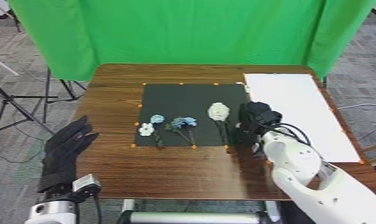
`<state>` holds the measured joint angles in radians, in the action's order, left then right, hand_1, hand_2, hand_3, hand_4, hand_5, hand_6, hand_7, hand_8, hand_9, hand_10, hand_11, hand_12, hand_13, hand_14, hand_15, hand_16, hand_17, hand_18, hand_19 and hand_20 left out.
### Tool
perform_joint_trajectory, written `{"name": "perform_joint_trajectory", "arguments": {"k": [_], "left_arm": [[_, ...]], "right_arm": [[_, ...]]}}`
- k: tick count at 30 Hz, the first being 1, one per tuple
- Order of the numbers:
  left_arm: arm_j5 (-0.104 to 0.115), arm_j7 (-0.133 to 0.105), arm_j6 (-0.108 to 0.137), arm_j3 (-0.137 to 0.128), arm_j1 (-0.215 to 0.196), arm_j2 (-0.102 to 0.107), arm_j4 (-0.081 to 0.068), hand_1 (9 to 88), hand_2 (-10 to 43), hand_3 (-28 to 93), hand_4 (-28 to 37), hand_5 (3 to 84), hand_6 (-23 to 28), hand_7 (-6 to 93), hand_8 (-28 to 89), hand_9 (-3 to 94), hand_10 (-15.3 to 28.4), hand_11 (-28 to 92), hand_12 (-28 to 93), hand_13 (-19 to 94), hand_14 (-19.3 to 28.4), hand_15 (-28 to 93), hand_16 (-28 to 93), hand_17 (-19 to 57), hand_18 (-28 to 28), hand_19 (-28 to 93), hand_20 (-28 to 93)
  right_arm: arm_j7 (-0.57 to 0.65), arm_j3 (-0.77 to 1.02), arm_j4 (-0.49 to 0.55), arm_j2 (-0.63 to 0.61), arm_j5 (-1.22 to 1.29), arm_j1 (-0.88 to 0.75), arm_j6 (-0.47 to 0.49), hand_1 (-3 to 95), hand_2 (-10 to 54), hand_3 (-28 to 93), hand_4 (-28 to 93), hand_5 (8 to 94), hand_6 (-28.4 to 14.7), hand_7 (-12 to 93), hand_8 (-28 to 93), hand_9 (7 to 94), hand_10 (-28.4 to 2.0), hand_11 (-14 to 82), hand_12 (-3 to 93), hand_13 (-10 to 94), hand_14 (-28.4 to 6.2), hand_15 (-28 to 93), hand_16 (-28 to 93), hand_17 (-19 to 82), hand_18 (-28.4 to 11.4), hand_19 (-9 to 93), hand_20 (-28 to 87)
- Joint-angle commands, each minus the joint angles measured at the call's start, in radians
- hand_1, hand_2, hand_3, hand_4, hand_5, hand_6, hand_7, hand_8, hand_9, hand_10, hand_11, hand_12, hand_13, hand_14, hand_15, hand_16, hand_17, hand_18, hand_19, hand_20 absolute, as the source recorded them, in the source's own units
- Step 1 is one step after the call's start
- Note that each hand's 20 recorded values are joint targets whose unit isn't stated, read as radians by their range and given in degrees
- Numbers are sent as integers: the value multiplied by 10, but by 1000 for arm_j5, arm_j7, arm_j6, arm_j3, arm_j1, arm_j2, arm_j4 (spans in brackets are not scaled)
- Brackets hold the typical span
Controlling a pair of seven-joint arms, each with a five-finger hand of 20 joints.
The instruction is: Arrange flowers
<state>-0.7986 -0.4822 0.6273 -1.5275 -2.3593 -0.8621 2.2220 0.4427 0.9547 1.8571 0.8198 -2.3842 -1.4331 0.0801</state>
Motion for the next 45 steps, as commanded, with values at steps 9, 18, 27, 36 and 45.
{"name": "perform_joint_trajectory", "arguments": {"k": [9,18,27,36,45], "left_arm": [[-12,8,-11,-8,-19,-18,5,274,52,840,-171,388,102,165,-115,314,192,368,49,243,270,658,-182,-92,216,611,34],[-12,9,-13,-10,-22,-18,6,274,52,840,-170,388,101,165,-115,314,192,367,48,244,270,658,-182,-91,216,612,34],[-13,8,-8,-14,-32,-20,8,274,53,841,-170,388,101,165,-114,314,192,368,48,244,270,658,-182,-91,216,612,34],[-4,5,-2,-17,-40,-21,9,274,53,840,-171,388,101,165,-115,315,192,368,48,244,270,658,-182,-91,216,612,34],[12,3,4,-36,-35,3,1,271,49,836,-178,388,101,164,-115,314,192,367,48,243,271,657,-182,-92,216,611,34]], "right_arm": [[-22,8,24,29,-23,-35,11,505,-95,761,-283,778,-3,237,13,860,-78,192,380,775,-49,649,189,435,-188,932,134],[-40,57,41,56,-15,-71,55,419,-95,795,-282,735,-24,211,6,790,-113,305,284,745,-61,667,179,413,-198,932,129],[-26,106,87,48,23,-108,102,329,-74,822,-258,708,-34,196,-122,754,-143,353,212,729,-76,677,176,397,-215,932,132],[-21,162,133,17,48,-131,113,287,-48,809,-248,691,-51,180,-116,740,-158,346,211,717,-88,681,174,387,-227,932,135],[-64,365,118,60,260,-119,258,236,27,812,-235,626,-69,163,-106,651,-177,308,196,631,-121,676,153,326,-225,905,46]]}}
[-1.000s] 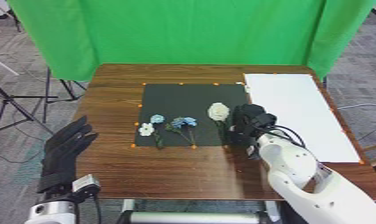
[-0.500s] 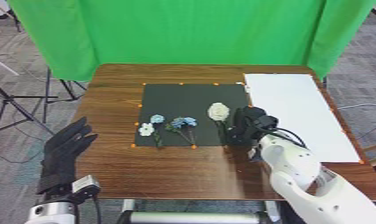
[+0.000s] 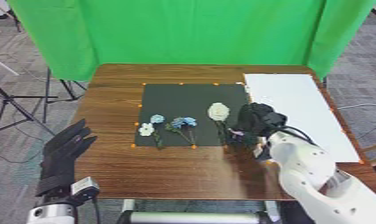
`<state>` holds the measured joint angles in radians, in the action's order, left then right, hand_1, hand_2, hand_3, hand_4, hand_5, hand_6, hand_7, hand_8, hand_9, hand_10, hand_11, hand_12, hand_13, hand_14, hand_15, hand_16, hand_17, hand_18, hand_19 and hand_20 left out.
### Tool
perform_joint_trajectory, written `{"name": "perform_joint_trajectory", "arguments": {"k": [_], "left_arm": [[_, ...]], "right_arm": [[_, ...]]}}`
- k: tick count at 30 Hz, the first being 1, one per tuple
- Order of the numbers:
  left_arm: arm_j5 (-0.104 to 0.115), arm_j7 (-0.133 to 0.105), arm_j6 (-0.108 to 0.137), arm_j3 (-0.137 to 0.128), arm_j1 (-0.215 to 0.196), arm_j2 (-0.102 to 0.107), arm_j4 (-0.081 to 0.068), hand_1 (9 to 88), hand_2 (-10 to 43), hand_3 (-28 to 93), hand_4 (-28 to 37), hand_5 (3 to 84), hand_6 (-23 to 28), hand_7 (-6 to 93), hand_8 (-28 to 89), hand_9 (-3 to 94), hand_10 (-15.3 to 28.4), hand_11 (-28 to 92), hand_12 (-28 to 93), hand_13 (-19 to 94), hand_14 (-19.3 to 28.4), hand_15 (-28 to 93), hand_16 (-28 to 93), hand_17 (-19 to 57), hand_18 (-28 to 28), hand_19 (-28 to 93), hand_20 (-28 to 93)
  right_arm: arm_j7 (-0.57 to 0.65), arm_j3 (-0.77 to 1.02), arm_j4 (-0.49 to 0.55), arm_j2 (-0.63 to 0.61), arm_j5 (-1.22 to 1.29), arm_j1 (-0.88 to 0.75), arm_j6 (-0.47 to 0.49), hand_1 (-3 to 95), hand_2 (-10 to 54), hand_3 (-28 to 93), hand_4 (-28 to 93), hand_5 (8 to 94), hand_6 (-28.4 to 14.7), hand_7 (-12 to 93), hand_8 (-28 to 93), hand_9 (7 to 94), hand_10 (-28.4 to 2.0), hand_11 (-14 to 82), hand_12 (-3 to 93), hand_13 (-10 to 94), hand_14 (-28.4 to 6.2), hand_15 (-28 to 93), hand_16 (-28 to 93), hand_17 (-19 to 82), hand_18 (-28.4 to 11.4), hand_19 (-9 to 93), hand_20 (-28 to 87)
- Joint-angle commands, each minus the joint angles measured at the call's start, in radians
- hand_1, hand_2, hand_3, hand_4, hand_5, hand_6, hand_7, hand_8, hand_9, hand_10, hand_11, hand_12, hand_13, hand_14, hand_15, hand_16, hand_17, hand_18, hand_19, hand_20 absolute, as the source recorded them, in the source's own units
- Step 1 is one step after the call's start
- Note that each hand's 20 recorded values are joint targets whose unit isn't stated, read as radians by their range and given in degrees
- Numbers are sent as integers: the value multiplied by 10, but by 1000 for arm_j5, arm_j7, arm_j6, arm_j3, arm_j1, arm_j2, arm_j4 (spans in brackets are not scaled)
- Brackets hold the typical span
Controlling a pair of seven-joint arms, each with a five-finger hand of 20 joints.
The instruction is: Arrange flowers
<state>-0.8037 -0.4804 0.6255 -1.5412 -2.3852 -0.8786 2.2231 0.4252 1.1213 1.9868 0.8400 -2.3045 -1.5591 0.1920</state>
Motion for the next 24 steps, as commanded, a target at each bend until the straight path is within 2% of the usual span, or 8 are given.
{"name": "perform_joint_trajectory", "arguments": {"k": [1,3,7,11,16,19,21,24], "left_arm": [[33,-11,10,-20,3,34,-4,270,49,836,-180,388,101,164,-115,314,192,366,47,243,271,658,-182,-92,216,611,34],[54,-24,22,-18,24,65,-9,269,48,836,-182,387,99,163,-115,314,190,362,46,241,271,655,-182,-92,217,610,34],[69,-22,25,-25,57,100,-18,269,47,836,-187,382,93,162,-115,310,186,348,41,236,266,645,-184,-92,217,606,31],[65,-13,13,-33,72,96,-25,268,46,837,-188,378,88,156,-116,308,181,336,36,217,258,617,-187,-92,214,595,26],[43,2,2,-45,64,74,-24,267,50,836,-191,371,82,150,-115,308,178,325,33,201,245,571,-182,-95,208,575,16],[64,-20,16,-38,57,82,-30,269,59,837,-193,359,85,144,-116,309,176,323,31,195,235,548,-181,-95,204,568,13],[68,-23,15,-50,45,72,-30,268,55,839,-192,352,83,142,-116,308,177,321,29,193,232,537,-178,-94,202,565,11],[76,-44,19,-31,71,87,-40,267,52,838,-191,338,72,144,-114,303,175,318,27,192,233,533,-167,-96,201,561,9]], "right_arm": [[-18,201,-15,31,236,12,110,228,76,826,-237,593,-71,161,-106,620,-182,298,190,604,-127,678,143,301,-222,888,33],[-27,233,-31,32,295,11,71,223,118,845,-243,579,-71,162,-109,605,-185,287,182,592,-129,682,133,291,-218,875,22],[-23,277,-44,38,354,15,71,214,131,856,-245,570,-69,161,-112,595,-189,257,172,564,-148,653,111,273,-214,841,5],[-25,368,-68,84,518,-5,97,200,120,862,-246,534,-69,156,-111,540,-195,213,165,498,-170,570,82,225,-210,768,-15],[-11,395,-84,86,696,-57,-49,192,162,873,-257,499,-78,155,-114,480,-207,172,157,416,-182,488,59,175,-191,688,-16],[-9,371,-89,71,707,-61,-108,191,172,887,-261,492,-82,155,-115,465,-210,170,155,398,-183,468,50,165,-189,671,-13],[-23,375,-101,97,742,-62,-131,190,172,891,-261,482,-80,155,-115,455,-208,167,153,388,-186,462,48,161,-186,665,-12],[-59,357,-109,72,915,-89,-318,178,158,896,-263,464,-80,156,-117,442,-207,163,151,376,-188,454,47,152,-185,655,-6]]}}
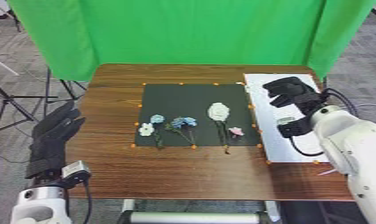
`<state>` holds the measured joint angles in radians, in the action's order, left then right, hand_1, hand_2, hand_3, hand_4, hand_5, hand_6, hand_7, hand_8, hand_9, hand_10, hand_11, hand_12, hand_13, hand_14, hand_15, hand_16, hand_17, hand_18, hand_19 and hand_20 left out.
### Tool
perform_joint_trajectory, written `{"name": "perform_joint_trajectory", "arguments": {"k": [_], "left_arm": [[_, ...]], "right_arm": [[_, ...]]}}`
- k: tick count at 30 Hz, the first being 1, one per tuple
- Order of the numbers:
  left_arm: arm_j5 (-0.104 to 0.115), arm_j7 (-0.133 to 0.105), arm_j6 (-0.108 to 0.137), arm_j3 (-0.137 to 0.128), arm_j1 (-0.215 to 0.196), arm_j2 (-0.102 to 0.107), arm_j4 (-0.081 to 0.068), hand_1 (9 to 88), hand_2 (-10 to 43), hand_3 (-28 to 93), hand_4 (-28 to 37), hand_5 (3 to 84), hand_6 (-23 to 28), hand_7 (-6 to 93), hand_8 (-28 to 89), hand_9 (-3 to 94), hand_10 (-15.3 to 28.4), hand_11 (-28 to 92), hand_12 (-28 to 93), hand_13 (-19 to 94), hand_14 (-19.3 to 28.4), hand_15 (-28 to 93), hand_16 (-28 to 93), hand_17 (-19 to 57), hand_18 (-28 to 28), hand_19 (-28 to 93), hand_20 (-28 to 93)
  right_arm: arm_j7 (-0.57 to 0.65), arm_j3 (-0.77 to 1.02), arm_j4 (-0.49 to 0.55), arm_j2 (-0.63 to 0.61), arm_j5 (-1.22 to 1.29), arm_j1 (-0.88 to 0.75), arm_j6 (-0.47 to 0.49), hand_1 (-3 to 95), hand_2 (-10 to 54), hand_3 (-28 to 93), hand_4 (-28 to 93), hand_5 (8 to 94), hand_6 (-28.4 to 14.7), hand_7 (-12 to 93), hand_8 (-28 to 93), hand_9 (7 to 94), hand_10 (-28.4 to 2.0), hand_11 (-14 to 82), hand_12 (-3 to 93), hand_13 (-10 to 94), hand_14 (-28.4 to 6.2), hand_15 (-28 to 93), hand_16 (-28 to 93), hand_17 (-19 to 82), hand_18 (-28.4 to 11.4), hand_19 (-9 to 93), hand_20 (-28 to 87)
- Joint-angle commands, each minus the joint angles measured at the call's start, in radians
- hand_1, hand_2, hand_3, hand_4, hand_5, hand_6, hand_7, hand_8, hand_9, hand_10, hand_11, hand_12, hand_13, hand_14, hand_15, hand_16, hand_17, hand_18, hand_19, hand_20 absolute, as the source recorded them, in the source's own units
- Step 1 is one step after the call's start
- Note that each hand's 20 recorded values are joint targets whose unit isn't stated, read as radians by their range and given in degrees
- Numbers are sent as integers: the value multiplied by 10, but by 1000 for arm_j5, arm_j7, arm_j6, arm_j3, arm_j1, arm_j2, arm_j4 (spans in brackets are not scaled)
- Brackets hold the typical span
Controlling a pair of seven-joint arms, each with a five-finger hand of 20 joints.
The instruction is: Arrange flowers
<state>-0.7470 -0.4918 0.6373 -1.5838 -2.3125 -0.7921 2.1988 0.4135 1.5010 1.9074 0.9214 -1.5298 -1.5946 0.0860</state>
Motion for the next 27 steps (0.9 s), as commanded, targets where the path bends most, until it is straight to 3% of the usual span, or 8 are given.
{"name": "perform_joint_trajectory", "arguments": {"k": [1,5,10,17,23,25,26,27], "left_arm": [[21,-30,0,14,3,-9,-18,267,51,838,-191,334,66,144,-114,302,174,317,27,194,235,535,-165,-96,201,561,9],[12,-28,-9,-3,-12,-27,-20,265,47,837,-191,327,57,152,-117,298,171,313,29,195,243,549,-158,-97,201,563,11],[-12,-14,-28,-44,-46,-47,-10,262,44,835,-197,328,57,154,-120,297,171,312,34,202,250,573,-155,-99,204,566,15],[-6,-26,-30,-77,-85,-66,-1,258,45,831,-202,337,61,146,-116,295,172,309,37,201,249,576,-161,-100,207,566,19],[34,-58,-17,-71,-93,-46,-1,251,49,825,-212,336,60,142,-114,287,167,301,38,192,244,562,-161,-102,207,561,18],[79,-86,-35,-67,-89,-44,-2,250,49,825,-213,336,59,142,-113,286,166,300,39,192,243,561,-158,-102,207,559,19],[92,-95,-36,-64,-86,-44,-2,250,49,825,-213,336,59,142,-113,286,166,299,40,192,244,561,-158,-102,207,559,20],[90,-93,-36,-64,-84,-46,-2,250,50,824,-215,336,59,141,-112,286,166,299,40,191,244,560,-157,-102,207,559,20]], "right_arm": [[-57,-27,-35,-19,212,-58,-264,176,155,896,-264,458,-78,155,-117,439,-206,162,151,374,-188,453,48,151,-185,653,-4],[-148,-47,-64,-59,406,-68,-413,157,150,886,-272,422,-72,150,-117,417,-211,158,153,341,-201,451,51,134,-186,640,10],[-177,19,-66,-76,484,-120,-395,111,165,864,-281,374,-62,139,-113,381,-207,145,150,289,-213,427,52,86,-193,610,36],[-165,44,-76,-89,519,-146,-404,92,178,857,-282,363,-53,135,-109,379,-205,139,152,280,-217,420,60,72,-196,597,54],[-154,60,-82,-73,524,-144,-382,89,180,857,-283,359,-50,135,-107,379,-205,137,153,279,-219,420,64,65,-198,589,66],[-159,54,-85,-76,527,-140,-384,89,179,855,-283,358,-49,135,-107,379,-204,136,153,279,-219,420,65,63,-199,588,69],[-162,62,-85,-71,528,-144,-374,90,179,854,-283,358,-49,134,-107,379,-204,136,154,279,-219,420,65,62,-199,587,71],[-164,65,-83,-70,531,-149,-375,88,179,853,-283,356,-48,134,-107,379,-204,136,154,280,-219,420,65,62,-200,586,72]]}}
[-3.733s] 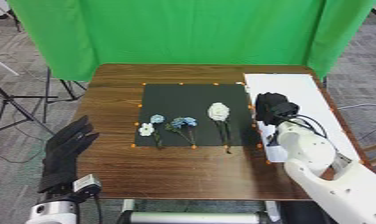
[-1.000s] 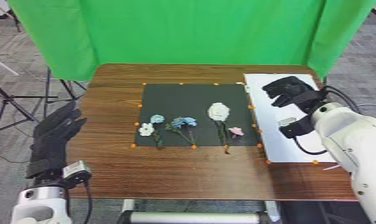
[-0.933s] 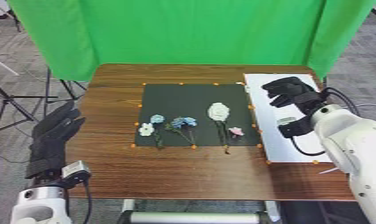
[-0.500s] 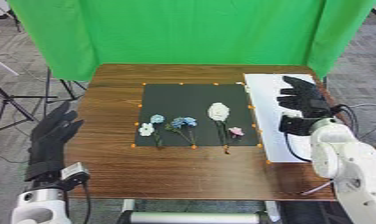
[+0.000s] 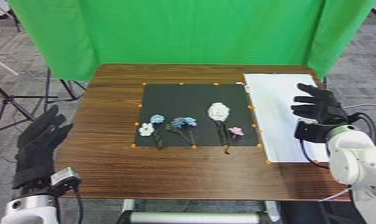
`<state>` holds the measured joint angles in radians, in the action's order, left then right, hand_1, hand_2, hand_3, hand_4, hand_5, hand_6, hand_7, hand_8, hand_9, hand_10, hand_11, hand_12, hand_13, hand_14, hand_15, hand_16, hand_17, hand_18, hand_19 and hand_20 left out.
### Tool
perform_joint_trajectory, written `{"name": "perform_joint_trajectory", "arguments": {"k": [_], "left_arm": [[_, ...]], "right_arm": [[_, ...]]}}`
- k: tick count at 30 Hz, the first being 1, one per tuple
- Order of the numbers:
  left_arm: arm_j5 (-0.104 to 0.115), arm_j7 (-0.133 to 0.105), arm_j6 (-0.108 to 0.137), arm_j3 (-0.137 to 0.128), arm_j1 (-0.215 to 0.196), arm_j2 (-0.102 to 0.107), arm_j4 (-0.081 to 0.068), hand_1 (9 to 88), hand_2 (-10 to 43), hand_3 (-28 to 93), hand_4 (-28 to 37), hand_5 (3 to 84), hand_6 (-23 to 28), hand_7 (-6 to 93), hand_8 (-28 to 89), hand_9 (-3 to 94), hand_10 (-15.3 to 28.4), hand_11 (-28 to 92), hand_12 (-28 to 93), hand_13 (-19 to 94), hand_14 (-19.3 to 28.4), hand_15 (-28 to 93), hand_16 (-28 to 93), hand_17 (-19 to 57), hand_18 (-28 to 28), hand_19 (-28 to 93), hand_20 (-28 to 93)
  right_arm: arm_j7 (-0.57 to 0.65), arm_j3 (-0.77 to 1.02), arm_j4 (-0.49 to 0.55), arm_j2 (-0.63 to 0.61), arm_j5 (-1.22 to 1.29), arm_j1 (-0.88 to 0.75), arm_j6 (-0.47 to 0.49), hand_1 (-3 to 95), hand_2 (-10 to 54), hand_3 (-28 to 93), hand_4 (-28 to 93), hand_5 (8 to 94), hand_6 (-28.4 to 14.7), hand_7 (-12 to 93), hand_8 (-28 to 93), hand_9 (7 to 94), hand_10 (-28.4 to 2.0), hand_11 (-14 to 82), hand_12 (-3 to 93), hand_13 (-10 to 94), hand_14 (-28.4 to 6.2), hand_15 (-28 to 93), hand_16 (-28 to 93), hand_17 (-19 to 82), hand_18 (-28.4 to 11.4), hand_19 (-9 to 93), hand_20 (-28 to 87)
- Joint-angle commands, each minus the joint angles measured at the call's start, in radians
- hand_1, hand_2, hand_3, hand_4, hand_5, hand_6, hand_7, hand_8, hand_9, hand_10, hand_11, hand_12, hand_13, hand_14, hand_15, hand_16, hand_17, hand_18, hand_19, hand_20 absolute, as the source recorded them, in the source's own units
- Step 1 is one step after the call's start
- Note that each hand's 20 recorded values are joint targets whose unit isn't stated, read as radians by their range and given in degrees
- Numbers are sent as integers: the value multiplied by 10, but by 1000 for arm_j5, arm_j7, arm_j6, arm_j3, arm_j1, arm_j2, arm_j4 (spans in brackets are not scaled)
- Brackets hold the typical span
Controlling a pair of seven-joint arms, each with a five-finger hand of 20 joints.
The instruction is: Arrange flowers
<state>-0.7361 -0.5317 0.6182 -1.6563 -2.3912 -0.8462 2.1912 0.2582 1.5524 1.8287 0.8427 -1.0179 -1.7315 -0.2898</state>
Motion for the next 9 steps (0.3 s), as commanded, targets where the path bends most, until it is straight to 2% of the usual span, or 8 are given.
{"name": "perform_joint_trajectory", "arguments": {"k": [1,2,3,5,6,8,9], "left_arm": [[67,-47,-15,8,-4,5,5,246,55,821,-219,337,60,141,-112,287,167,299,40,190,244,559,-156,-102,207,558,21],[66,-43,-18,6,-4,4,6,244,58,821,-222,337,60,140,-112,287,167,298,40,189,244,559,-156,-102,207,558,21],[76,-49,-16,9,-3,11,6,238,63,821,-227,338,60,140,-112,287,168,298,40,189,245,559,-156,-102,207,558,22],[70,-43,-16,6,-2,7,7,233,67,823,-236,339,60,139,-112,288,169,296,40,188,245,559,-155,-103,207,557,22],[71,-46,-13,7,-3,6,9,231,69,824,-239,340,61,138,-111,288,169,295,40,188,245,560,-155,-103,207,557,23],[83,-53,-6,9,-6,18,9,229,70,826,-244,341,61,137,-111,288,170,295,41,188,246,560,-155,-103,207,557,24],[81,-49,-10,7,-7,14,9,229,70,827,-246,341,61,137,-111,288,170,295,41,188,246,560,-155,-103,207,556,24]], "right_arm": [[-5,18,-4,11,14,-13,2,87,179,852,-283,356,-48,134,-107,379,-204,136,154,280,-218,420,66,61,-200,585,74],[3,25,-2,15,6,-18,11,86,179,850,-283,356,-48,134,-106,379,-204,136,154,280,-219,420,66,61,-200,584,76],[7,32,-4,20,1,-19,22,85,179,850,-283,355,-47,134,-106,379,-204,135,154,280,-219,420,66,60,-200,583,77],[7,41,0,26,1,-29,25,84,180,847,-283,355,-47,134,-106,379,-204,135,154,280,-219,421,67,60,-200,582,80],[8,49,0,31,0,-34,31,84,180,846,-283,355,-47,133,-106,379,-204,135,154,281,-219,422,68,59,-200,581,81],[15,51,1,35,-7,-35,35,84,180,844,-283,355,-47,133,-106,379,-204,134,155,283,-219,424,69,58,-201,579,83],[13,48,3,32,-2,-36,32,83,180,844,-283,355,-47,132,-105,379,-204,134,155,284,-218,425,69,57,-202,579,85]]}}
